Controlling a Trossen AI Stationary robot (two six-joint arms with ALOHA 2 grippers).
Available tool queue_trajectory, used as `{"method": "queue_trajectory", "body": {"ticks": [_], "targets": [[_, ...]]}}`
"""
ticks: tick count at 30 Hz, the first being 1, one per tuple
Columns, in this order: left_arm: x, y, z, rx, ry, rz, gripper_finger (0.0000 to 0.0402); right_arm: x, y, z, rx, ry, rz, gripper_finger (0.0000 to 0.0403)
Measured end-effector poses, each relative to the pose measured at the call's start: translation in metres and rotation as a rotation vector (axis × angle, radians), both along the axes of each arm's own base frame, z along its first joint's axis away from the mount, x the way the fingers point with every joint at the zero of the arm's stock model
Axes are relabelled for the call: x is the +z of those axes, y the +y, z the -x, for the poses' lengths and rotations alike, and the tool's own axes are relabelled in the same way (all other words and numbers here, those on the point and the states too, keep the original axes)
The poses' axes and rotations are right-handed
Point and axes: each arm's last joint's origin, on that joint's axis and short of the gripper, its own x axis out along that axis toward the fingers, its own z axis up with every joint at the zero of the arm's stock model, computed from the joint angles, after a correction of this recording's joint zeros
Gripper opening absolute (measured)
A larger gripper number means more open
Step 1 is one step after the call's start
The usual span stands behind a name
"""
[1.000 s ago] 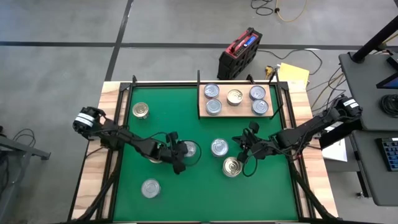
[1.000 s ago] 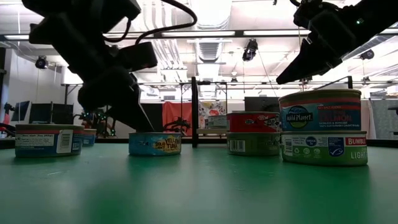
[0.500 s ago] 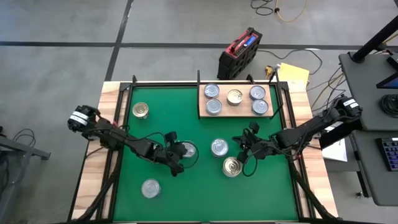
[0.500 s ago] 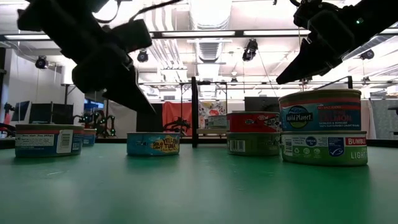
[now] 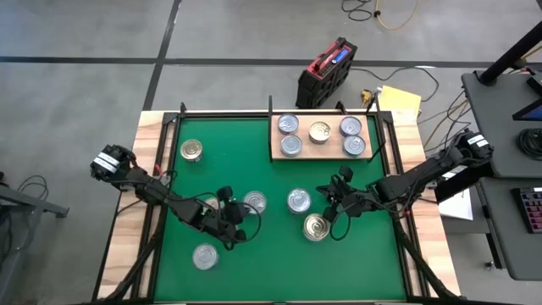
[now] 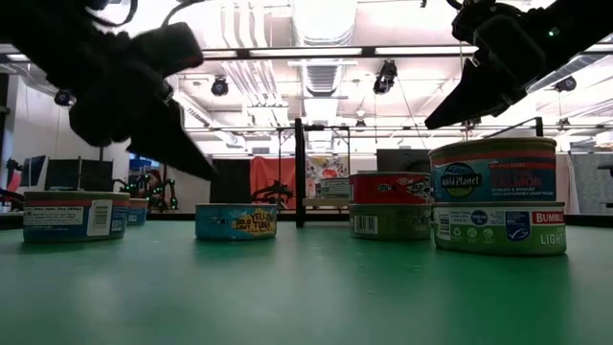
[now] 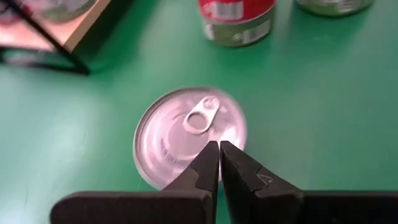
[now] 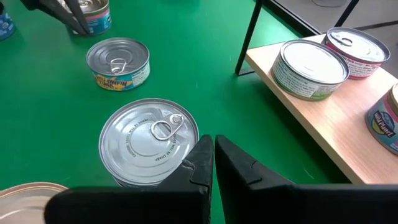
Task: Stack canned seafood by type on shelf
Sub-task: Put the green and blue tuna on the shelf
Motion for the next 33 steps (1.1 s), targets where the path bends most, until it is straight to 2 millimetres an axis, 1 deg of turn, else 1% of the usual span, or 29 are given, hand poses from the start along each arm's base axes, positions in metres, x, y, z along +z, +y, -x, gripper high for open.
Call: {"method": "queue_trajectory", "body": {"ticks": [5, 12, 19, 23, 26, 33], "targets": [[-0.009, 0.003, 0.007, 0.057, -0.006, 0.036, 0.0000, 0.001, 0.000, -0.001, 0.000, -0.018, -0.006, 0.0009], [-0.022, 0.003, 0.007, 0.068, 0.023, 0.021, 0.0000, 0.006, 0.002, -0.005, 0.011, -0.072, -0.010, 0.0009], [-0.025, 0.000, 0.008, 0.073, 0.021, 0.021, 0.0000, 0.010, 0.003, -0.007, 0.009, -0.119, -0.030, 0.0009], [-0.025, -0.003, 0.009, 0.064, 0.026, 0.021, 0.0000, 0.013, 0.004, -0.009, -0.003, -0.170, -0.085, 0.0009], [-0.026, -0.005, 0.011, 0.054, 0.028, 0.028, 0.0000, 0.016, 0.003, -0.011, 0.015, -0.174, -0.139, 0.0009], [-0.029, -0.007, 0.013, 0.034, 0.057, 0.038, 0.0000, 0.030, -0.006, -0.022, 0.059, -0.199, -0.242, 0.0009]]}}
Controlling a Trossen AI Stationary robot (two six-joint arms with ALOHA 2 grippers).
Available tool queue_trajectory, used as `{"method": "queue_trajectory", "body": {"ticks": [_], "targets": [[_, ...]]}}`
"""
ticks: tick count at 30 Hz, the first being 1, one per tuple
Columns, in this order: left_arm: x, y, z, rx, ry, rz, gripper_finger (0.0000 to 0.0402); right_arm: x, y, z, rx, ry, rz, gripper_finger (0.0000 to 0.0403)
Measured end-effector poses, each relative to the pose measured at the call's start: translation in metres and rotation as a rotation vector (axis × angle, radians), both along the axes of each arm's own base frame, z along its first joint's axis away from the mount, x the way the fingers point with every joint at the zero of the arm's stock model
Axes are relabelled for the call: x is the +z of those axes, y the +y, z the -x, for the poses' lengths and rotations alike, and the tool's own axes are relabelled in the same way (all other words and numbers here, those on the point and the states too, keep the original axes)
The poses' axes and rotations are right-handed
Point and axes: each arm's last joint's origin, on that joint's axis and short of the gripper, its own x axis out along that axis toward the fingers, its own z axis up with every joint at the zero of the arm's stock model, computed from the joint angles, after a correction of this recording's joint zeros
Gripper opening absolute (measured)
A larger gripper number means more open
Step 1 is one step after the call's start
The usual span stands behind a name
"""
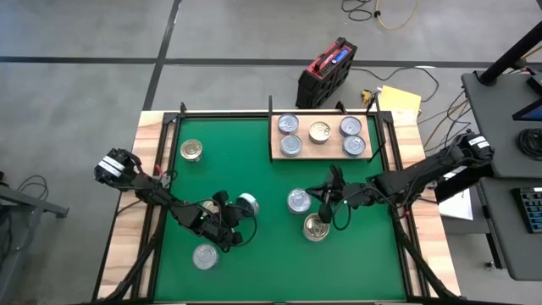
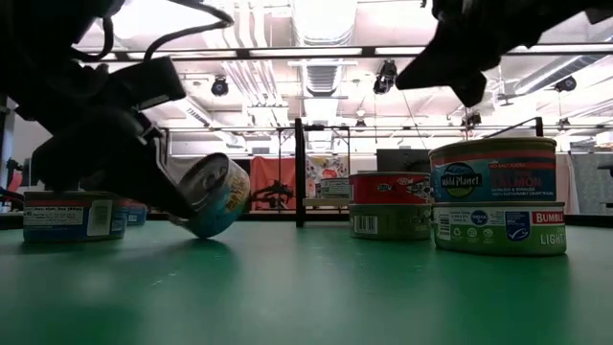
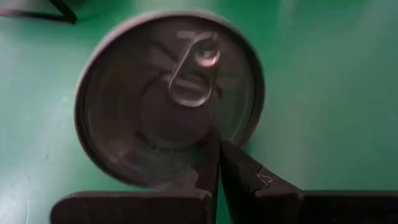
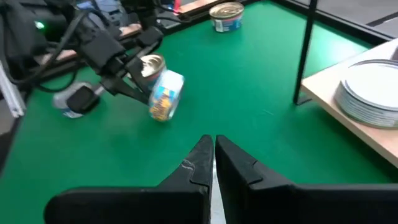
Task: Stack canned seafood by type on shelf
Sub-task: Put the green and blue tuna on the shelf
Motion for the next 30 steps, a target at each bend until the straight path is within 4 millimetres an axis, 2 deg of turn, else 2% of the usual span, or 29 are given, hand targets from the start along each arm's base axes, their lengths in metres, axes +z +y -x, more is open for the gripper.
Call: {"method": "queue_trajectory", "body": {"ticks": [10, 17, 30], "targets": [[0.001, 0.000, -0.001, 0.006, -0.012, -0.005, 0.0000, 0.019, -0.010, -0.011, 0.053, -0.034, -0.022, 0.0009], [0.000, 0.000, 0.000, 0.008, -0.012, -0.005, 0.0000, 0.025, -0.014, -0.015, 0.046, -0.049, -0.033, 0.0012], [-0.001, 0.002, 0.002, 0.021, -0.013, 0.001, 0.0000, 0.026, -0.019, -0.048, 0.031, -0.015, -0.030, 0.0077]]}}
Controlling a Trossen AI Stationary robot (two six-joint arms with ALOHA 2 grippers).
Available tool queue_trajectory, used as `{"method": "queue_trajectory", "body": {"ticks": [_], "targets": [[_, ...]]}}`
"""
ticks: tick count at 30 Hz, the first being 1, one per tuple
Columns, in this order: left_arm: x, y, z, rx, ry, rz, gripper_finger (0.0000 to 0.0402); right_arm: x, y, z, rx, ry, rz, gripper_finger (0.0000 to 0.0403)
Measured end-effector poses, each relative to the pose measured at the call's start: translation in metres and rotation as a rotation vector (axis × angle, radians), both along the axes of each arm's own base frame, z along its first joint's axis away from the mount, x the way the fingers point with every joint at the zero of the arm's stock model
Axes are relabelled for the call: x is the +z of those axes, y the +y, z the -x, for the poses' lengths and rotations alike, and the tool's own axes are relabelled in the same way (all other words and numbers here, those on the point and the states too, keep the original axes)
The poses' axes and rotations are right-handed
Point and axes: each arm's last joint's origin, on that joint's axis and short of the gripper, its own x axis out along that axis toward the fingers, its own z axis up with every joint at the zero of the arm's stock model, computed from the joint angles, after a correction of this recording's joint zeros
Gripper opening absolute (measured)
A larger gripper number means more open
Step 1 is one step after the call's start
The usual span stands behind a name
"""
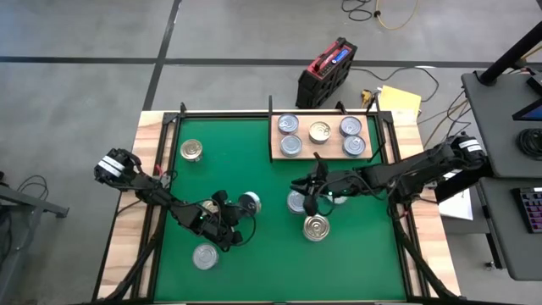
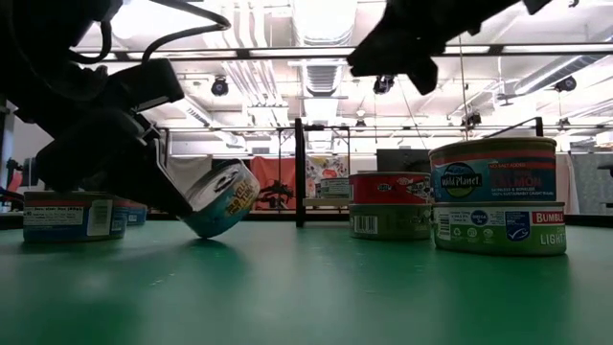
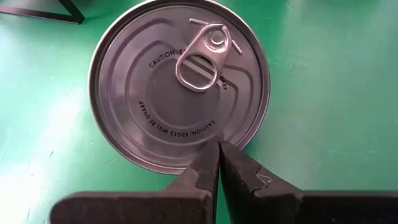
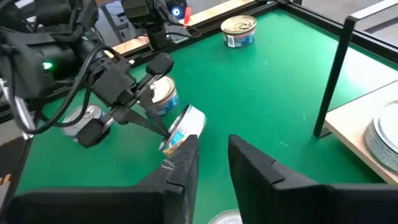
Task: Stack canned seafood by type on shelf
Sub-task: Put the green and blue tuna on the shelf
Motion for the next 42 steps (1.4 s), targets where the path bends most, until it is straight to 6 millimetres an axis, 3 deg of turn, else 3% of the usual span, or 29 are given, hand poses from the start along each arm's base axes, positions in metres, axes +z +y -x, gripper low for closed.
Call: {"method": "queue_trajectory", "body": {"ticks": [20, 42], "targets": [[-0.001, 0.000, 0.001, -0.001, 0.004, -0.004, 0.0000, -0.012, 0.006, -0.079, -0.017, 0.160, 0.036, 0.0214], [-0.002, 0.001, 0.002, 0.012, -0.009, -0.011, 0.0000, -0.053, 0.003, -0.098, -0.097, 0.189, -0.149, 0.0327]]}}
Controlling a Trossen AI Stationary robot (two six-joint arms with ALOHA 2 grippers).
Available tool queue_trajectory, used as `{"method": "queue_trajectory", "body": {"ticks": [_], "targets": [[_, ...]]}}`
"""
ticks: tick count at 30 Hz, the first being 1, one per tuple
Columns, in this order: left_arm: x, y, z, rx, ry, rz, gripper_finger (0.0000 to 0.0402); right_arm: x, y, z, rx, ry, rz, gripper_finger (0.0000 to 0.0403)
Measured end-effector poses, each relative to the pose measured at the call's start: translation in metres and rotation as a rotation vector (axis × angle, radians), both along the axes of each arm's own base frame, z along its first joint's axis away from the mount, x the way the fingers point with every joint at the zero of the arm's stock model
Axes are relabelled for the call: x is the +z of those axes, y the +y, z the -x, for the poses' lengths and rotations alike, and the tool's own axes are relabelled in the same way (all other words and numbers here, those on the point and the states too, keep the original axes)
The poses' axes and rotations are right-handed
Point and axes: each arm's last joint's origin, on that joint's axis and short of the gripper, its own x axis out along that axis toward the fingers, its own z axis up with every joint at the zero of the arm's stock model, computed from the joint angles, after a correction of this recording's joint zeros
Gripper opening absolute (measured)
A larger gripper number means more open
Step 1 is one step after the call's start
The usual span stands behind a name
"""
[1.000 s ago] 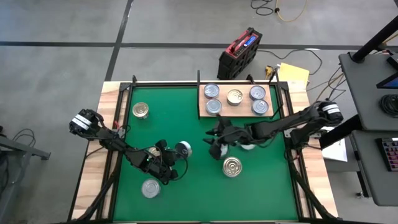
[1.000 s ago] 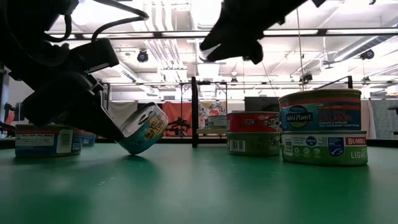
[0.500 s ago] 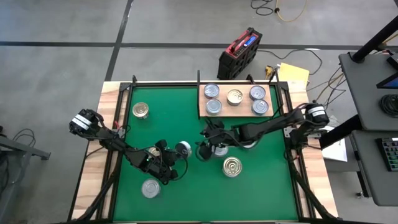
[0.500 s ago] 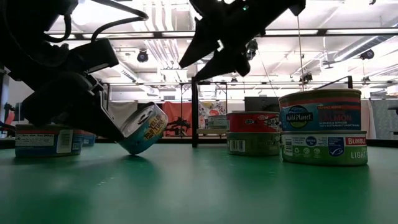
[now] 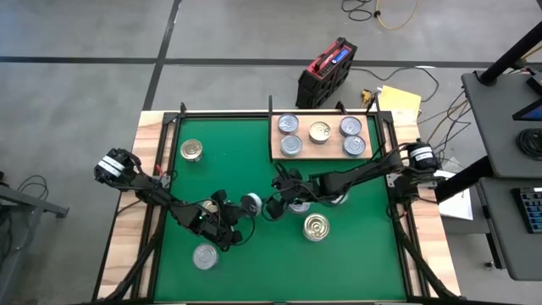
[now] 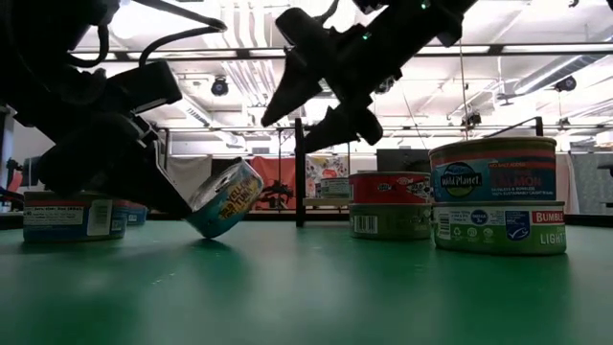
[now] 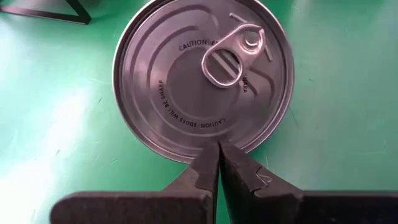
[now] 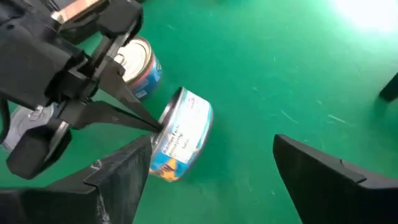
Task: Stack canned seafood by type on shelf
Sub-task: Put the green and blue tuna on the shelf
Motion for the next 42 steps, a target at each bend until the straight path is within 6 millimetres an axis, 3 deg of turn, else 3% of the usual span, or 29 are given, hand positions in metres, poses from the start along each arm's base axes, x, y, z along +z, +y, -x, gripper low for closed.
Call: {"method": "queue_trajectory", "body": {"ticks": [21, 42], "targets": [[-0.001, 0.000, 0.001, -0.004, -0.009, 0.006, 0.0000, -0.019, 0.005, -0.016, 0.051, -0.071, -0.121, 0.0349], [-0.002, -0.001, 0.000, -0.006, -0.033, 0.013, 0.0000, -0.030, 0.001, -0.027, 0.034, -0.075, -0.126, 0.0354]]}}
